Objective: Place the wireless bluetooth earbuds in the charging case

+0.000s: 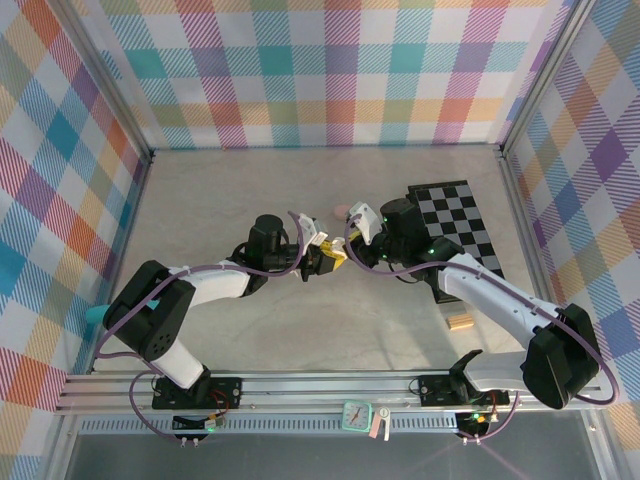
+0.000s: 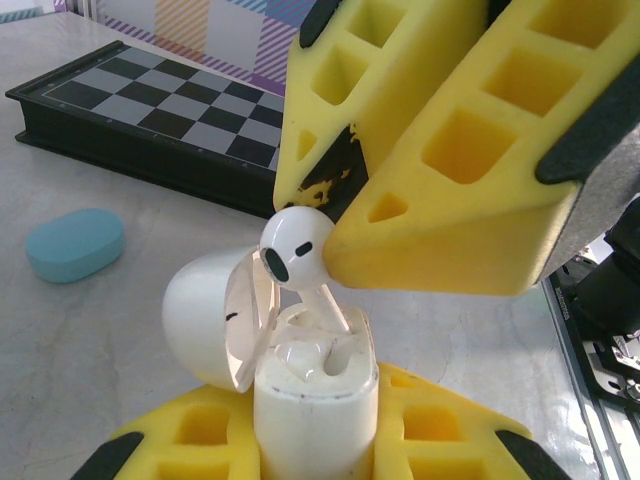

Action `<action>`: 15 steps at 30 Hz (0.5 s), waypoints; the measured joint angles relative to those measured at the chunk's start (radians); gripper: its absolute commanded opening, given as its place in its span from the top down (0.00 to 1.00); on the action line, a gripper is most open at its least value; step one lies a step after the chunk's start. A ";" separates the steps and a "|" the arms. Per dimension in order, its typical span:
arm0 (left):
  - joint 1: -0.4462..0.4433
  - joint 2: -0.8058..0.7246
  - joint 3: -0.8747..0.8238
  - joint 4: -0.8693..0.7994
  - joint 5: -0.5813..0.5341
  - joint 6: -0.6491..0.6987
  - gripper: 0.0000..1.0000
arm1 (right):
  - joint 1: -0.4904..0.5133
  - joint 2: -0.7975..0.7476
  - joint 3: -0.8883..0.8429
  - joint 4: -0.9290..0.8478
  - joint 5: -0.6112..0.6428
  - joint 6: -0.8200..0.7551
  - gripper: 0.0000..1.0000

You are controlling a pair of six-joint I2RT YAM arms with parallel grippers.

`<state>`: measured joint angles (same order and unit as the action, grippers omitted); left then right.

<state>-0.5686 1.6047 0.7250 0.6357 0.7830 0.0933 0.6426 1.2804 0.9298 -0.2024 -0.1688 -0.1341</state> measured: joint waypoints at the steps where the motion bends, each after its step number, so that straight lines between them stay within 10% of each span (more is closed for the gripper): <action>1: 0.000 0.000 0.000 0.000 0.000 0.000 0.86 | 0.000 0.001 0.000 0.000 0.000 0.002 0.82; 15: 0.001 0.003 0.000 0.007 -0.015 -0.003 0.86 | -0.001 0.002 -0.001 -0.008 -0.010 0.018 0.81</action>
<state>-0.5678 1.6073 0.7250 0.6426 0.7677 0.0902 0.6418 1.2823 0.9291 -0.2108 -0.1787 -0.1158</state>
